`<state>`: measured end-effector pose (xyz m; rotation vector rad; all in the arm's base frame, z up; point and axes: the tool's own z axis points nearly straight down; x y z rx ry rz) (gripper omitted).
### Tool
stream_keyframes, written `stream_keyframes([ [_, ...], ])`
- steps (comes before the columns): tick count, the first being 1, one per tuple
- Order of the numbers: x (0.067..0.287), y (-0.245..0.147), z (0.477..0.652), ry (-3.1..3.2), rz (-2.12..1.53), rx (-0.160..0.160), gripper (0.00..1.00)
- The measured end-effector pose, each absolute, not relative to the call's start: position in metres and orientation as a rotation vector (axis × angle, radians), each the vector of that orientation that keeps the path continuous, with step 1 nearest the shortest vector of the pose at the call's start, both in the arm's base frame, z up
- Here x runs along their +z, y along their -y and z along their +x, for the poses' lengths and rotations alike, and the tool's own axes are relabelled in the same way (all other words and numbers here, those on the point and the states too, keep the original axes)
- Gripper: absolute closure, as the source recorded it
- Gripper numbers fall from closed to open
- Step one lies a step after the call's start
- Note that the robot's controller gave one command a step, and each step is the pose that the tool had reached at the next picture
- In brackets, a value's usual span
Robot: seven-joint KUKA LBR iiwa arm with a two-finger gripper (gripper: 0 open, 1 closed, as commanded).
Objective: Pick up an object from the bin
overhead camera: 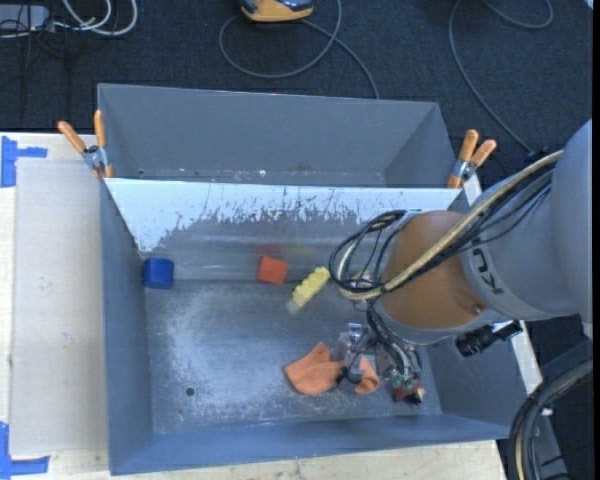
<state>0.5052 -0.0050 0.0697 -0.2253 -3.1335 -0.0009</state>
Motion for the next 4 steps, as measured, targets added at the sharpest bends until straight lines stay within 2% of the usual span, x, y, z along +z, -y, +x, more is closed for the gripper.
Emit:
stream_keyframes([
  [2,0.069,-0.008,0.497,3.132,-0.215,0.0,1.0],
  [4,0.128,-0.014,0.502,3.129,-0.209,0.0,1.0],
])
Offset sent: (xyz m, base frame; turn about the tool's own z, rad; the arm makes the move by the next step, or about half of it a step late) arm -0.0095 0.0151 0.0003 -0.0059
